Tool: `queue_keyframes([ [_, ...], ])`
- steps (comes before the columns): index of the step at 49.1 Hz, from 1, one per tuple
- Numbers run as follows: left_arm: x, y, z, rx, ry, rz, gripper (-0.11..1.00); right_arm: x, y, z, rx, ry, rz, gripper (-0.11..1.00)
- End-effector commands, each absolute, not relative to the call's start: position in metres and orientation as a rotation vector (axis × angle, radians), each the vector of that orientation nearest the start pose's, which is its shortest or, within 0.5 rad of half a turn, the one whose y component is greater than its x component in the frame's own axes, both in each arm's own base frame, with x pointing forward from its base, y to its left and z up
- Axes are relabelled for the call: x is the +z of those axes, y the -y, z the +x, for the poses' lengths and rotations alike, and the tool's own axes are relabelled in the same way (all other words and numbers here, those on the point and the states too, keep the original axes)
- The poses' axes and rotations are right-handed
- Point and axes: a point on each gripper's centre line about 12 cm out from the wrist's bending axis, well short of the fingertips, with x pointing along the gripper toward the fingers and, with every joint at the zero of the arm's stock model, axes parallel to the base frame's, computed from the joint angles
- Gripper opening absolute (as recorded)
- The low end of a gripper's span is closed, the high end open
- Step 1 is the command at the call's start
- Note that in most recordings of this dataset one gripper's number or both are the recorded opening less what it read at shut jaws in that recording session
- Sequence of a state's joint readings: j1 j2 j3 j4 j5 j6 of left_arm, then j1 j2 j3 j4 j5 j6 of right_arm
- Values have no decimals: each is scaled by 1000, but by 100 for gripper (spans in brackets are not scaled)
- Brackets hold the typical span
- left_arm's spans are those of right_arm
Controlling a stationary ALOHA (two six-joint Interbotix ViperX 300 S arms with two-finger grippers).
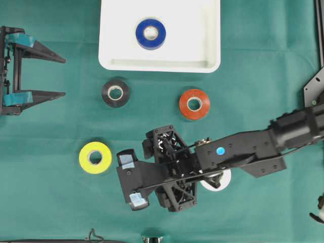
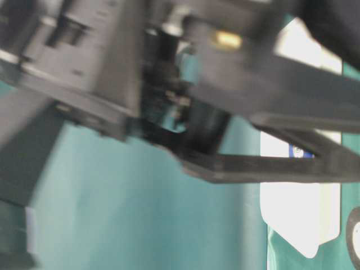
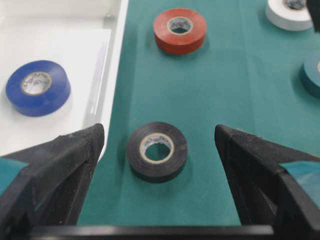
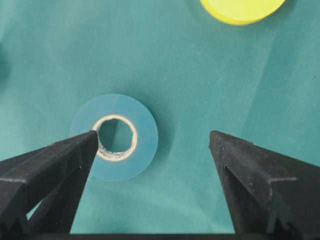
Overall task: Pick up the tape from a random location and place it into the white case.
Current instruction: 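Lower the right gripper into the teal roll's hole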
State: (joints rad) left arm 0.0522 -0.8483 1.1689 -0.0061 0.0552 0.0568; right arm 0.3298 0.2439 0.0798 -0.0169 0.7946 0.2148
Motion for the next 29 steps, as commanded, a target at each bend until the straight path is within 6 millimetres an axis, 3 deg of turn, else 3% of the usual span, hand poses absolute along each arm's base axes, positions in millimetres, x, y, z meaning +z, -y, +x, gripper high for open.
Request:
queue_keyframes([
  [1, 237, -11, 211, 44, -363, 37, 99, 207, -150, 446, 167, -1104, 2, 91],
  [10, 237, -11, 211, 44, -362, 37, 99, 180, -151, 447, 153, -1158, -3, 91],
  [29, 237, -11, 211, 45, -361, 34, 99, 143, -150, 446, 144, -1157, 15, 91],
])
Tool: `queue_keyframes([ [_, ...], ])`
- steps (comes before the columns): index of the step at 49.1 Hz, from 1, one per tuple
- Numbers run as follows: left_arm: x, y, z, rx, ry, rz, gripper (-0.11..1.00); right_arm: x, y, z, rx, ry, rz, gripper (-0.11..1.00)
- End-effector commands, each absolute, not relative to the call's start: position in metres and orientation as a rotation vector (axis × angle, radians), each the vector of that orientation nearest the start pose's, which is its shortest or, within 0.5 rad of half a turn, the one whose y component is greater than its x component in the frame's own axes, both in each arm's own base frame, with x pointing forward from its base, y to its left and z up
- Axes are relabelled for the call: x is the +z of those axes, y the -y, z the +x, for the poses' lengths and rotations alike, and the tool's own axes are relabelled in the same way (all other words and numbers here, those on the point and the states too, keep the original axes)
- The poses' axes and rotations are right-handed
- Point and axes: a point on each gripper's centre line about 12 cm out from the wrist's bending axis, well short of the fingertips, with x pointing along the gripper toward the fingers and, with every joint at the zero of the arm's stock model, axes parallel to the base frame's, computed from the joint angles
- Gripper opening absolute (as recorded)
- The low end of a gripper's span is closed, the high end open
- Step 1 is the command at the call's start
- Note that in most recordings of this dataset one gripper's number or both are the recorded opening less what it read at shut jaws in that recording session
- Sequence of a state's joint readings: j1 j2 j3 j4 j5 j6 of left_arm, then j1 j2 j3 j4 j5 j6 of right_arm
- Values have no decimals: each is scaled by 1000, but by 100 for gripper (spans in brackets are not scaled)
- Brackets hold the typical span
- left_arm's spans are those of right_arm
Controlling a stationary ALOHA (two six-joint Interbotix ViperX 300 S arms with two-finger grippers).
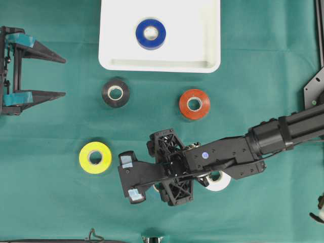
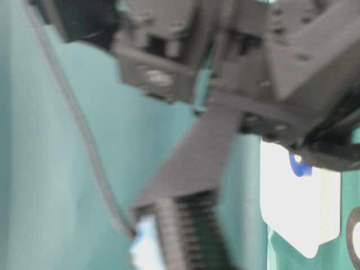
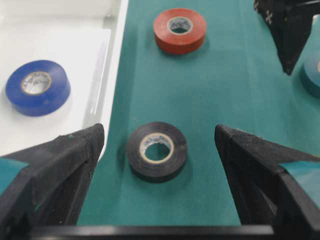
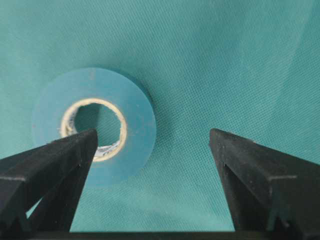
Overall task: Pick up the tape from a random location and place it into the white case.
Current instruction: 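Lower the right gripper into the teal roll's hole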
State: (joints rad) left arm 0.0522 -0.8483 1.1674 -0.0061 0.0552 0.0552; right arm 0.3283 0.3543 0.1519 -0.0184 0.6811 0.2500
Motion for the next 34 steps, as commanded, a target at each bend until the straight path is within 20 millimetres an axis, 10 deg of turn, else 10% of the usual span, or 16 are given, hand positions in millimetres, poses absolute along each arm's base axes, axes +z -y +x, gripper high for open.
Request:
queue_keyframes([
  [1, 237, -11, 211, 45, -361, 34, 99, 141, -150, 446, 142, -1158, 17, 91],
  [34, 237, -11, 211, 44, -362, 36, 99, 123, -149, 451, 138, -1161, 17, 91],
])
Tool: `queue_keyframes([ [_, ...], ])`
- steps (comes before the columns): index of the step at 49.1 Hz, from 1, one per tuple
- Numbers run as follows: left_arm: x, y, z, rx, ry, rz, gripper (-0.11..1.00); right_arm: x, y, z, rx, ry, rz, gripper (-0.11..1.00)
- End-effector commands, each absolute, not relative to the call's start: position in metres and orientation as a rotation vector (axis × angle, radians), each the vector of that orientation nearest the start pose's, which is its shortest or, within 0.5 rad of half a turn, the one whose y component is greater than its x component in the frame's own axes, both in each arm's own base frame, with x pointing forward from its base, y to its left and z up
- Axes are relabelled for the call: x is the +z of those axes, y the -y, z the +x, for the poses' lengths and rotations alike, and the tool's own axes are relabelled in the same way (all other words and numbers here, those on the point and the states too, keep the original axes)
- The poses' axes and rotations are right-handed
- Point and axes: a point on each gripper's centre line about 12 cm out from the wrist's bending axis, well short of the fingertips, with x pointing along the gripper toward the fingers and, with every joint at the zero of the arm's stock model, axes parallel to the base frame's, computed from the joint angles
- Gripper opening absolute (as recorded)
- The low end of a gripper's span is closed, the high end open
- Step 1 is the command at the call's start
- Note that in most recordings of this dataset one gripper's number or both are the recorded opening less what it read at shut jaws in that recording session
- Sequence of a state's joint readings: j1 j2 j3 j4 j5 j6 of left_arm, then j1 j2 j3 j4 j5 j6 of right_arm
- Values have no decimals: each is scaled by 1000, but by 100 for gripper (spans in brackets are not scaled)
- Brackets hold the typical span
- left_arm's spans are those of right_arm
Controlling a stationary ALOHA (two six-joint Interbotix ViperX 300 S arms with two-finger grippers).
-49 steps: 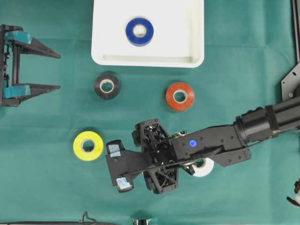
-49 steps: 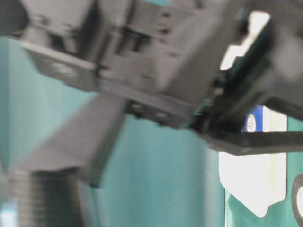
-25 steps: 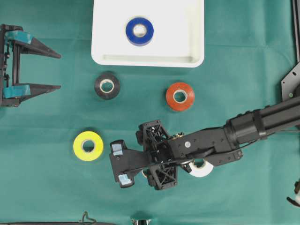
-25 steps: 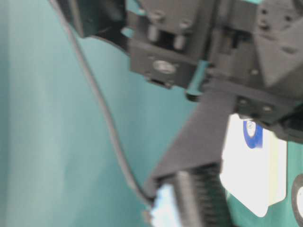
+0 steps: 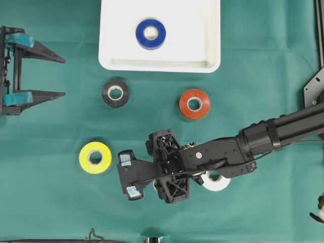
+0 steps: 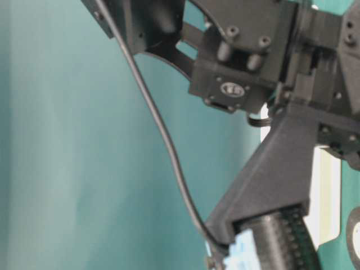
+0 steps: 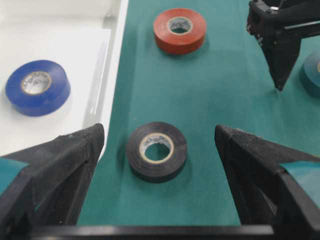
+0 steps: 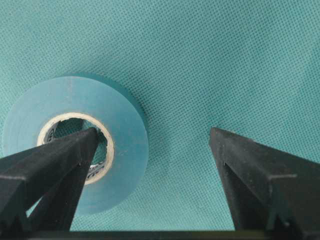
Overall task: Pick up the tape from a random location and place it into the white case.
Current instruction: 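Lower the right gripper into the teal roll's hole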
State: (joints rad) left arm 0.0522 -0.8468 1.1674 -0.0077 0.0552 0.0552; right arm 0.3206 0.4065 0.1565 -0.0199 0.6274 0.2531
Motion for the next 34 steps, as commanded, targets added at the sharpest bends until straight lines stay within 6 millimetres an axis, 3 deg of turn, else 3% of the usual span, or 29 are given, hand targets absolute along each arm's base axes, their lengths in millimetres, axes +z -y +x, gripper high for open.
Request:
queue_keyframes([
  [1, 237, -11, 211, 44, -362, 36, 99, 123, -149, 451, 138, -1161, 17, 91],
  [24, 237, -11, 211, 44, -362, 36, 99, 123, -149, 451, 136, -1161, 22, 87],
  [28, 237, -11, 211, 45, -361, 34, 99, 123, -149, 451, 137, -1162, 18, 77],
  [34, 237, -11, 211, 44, -362, 36, 99, 123, -150, 450, 138, -1165, 21, 51],
])
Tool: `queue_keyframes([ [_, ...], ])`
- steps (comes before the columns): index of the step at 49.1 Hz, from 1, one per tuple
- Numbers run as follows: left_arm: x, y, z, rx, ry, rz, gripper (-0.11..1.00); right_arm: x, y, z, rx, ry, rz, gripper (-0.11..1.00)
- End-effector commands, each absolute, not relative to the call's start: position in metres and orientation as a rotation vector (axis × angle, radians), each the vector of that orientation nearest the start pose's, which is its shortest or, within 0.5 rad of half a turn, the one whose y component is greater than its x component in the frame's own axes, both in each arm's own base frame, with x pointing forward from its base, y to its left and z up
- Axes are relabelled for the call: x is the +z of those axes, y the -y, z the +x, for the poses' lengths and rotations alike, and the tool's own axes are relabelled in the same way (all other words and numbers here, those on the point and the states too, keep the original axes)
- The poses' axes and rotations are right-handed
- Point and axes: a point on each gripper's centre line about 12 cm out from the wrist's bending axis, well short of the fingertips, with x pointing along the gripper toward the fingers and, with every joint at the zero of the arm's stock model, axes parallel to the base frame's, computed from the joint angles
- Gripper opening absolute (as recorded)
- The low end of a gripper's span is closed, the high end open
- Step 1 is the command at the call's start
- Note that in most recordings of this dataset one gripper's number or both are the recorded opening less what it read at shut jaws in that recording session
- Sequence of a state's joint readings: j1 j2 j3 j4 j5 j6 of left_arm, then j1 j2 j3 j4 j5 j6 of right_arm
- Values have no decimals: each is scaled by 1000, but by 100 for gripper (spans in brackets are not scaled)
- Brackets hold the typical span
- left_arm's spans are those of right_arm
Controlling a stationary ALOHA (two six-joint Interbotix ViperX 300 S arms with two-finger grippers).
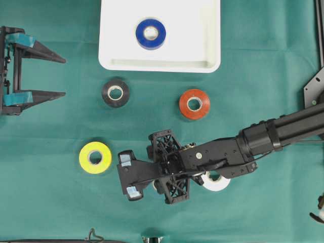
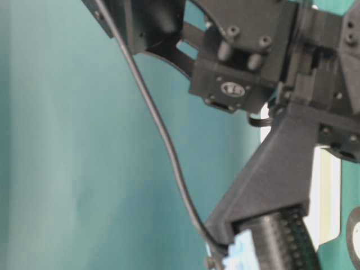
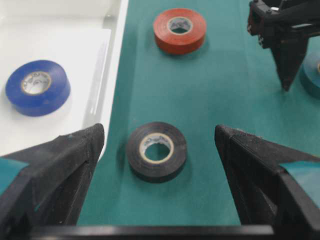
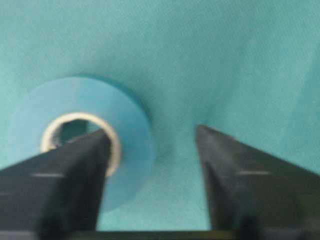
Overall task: Pick up the tape from a random location and place it into the white case.
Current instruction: 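Lower the right gripper into the teal roll's hole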
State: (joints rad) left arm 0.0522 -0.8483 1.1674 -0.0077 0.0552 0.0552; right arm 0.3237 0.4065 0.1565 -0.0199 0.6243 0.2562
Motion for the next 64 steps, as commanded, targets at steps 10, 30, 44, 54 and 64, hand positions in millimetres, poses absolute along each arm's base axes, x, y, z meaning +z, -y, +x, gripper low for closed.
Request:
queue_keyframes([
  [10, 237, -11, 211, 44, -363, 36, 99, 124, -154, 450, 148, -1159, 15, 26],
  [30, 237, -11, 211, 44, -362, 36, 99, 124, -156, 449, 151, -1159, 14, 26],
  [44, 237, -11, 211, 44, -362, 36, 99, 132, -160, 451, 158, -1149, 12, 26],
  [54, 237, -11, 211, 44, -363, 36, 99, 159, -161, 449, 160, -1149, 11, 26],
  [64, 237, -11, 211, 45, -361, 34, 99, 195, -161, 444, 162, -1143, 11, 26],
])
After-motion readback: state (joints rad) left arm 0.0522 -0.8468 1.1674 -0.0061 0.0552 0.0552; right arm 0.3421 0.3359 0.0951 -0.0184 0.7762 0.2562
